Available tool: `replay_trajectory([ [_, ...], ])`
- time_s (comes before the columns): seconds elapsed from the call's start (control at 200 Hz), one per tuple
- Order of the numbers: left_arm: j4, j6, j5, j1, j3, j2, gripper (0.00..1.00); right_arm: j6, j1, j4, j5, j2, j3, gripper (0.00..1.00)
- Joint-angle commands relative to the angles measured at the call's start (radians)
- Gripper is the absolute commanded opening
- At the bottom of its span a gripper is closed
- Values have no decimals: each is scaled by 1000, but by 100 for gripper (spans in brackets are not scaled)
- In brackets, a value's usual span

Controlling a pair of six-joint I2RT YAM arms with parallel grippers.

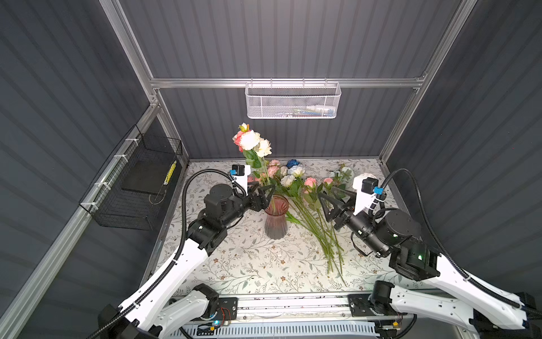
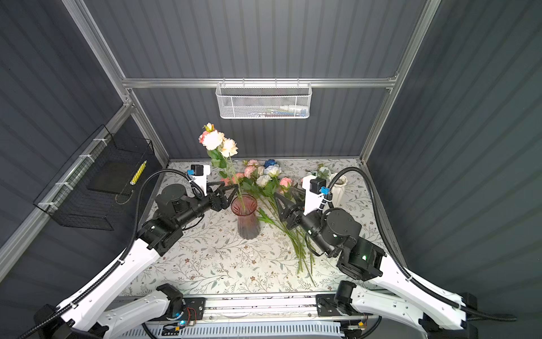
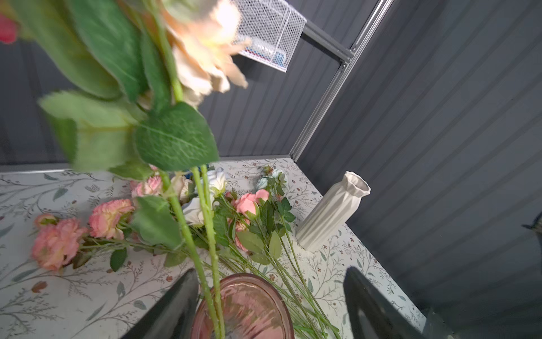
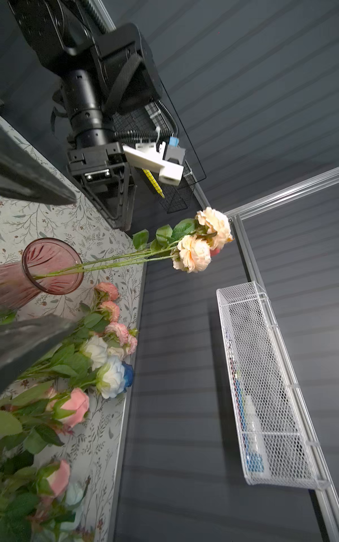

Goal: Arrange the flowers into the vase

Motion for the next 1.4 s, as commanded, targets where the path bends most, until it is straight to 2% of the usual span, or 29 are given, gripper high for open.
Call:
replay_trajectory([
  [0.0,-16,-47,-14,-5,3,-62,90,33,-24,-54,-3,7,-15,66],
  [0.1,-17,-75,-11,-5,16,-109,100,74,-63,-114,-27,30,-24,67],
  [0.33,-67,-115,-10,-5,5,-201,100,214,-302,-268,-239,214,-72,61],
  [0.565,-163,-146,-32,-5,-105,-326,100,195,-407,-321,-258,485,-80,51],
  [0.675,-212,-160,-50,-5,-171,-390,100,186,-434,-319,-256,580,-77,45],
  [0.915,-267,-179,-69,-4,-254,-452,100,184,-474,-291,-257,726,-62,39],
  [1.191,-287,-167,-81,-4,-266,-459,100,179,-483,-285,-251,798,-50,34],
  [1.396,-297,-163,-93,-4,-271,-466,100,165,-490,-281,-233,833,-33,26],
])
